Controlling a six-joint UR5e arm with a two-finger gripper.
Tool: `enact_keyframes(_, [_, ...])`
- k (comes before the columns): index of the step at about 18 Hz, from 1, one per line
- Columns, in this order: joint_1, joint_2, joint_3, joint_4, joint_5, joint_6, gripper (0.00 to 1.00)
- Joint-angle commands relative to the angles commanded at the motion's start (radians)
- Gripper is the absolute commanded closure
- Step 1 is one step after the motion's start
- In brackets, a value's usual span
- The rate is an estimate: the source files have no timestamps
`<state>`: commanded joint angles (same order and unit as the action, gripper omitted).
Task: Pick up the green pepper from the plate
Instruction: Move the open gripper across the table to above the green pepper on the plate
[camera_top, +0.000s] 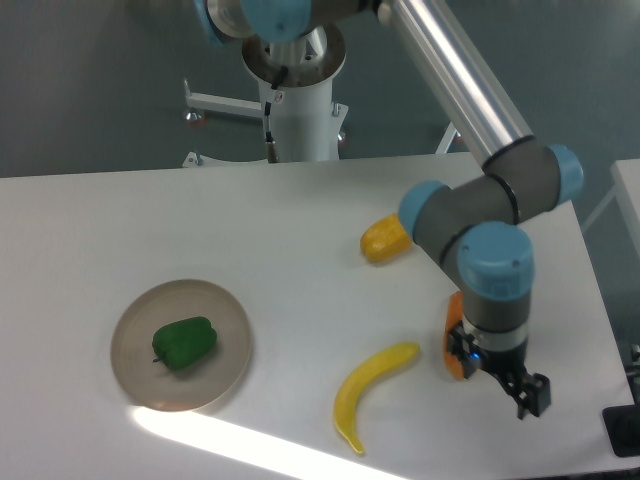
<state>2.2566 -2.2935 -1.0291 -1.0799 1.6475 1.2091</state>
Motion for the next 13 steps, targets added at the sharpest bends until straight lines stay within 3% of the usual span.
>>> enact_keyframes(4, [-0.116,0.023,-0.025,0.0,-0.009,-0.303,0.0])
enact_keyframes(7, [-0.186,0.029,-0.051,-0.003,-0.044,-0.448,0.0])
enact_keyframes(9, [-0.212,0.046,-0.083,-0.006,-0.095,-0.497,0.0])
enact_keyframes(13, [-0.218,0.144,-0.228,-0.009,-0.311,-0.53,0.0])
